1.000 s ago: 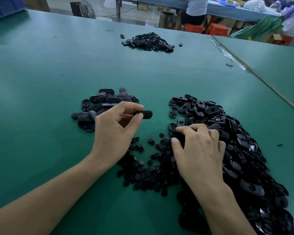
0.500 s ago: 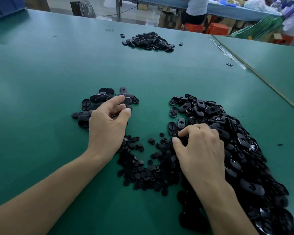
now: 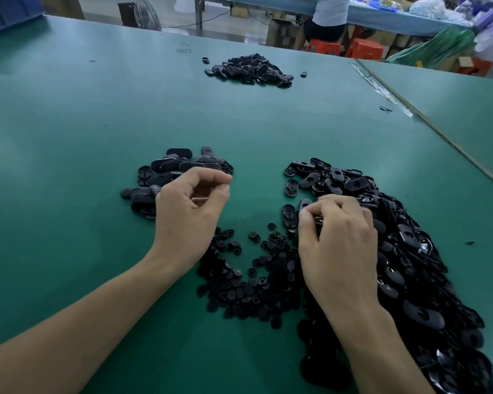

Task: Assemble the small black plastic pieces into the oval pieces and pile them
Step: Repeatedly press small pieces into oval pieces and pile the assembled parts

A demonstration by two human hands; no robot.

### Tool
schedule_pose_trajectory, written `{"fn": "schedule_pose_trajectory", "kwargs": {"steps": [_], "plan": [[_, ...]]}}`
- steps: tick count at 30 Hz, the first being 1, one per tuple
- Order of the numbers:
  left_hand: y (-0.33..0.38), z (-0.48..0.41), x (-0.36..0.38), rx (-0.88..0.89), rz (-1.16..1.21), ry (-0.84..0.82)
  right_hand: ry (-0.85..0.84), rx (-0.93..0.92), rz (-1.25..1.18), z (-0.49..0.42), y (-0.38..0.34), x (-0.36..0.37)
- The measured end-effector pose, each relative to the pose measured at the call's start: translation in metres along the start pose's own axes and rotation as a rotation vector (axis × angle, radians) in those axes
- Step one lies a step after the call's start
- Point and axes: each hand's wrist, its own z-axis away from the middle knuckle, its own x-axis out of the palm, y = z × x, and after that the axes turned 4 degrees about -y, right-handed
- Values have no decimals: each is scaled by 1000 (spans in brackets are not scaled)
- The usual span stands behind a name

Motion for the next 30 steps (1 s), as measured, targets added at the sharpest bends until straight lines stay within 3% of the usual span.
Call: {"fn": "schedule_pose_trajectory", "kwargs": {"steps": [3, 9, 17, 30], "plan": [[4, 3, 1, 47, 14, -40, 38, -103, -225, -1, -2, 2], [9, 9, 0, 74, -10, -215, -67, -229, -480, 0, -4, 4], [11, 10, 0, 156, -101, -344, -152, -229, -569, 1, -4, 6], [10, 11, 1, 143, -96, -313, -164, -121, -684, 1, -5, 3]]}}
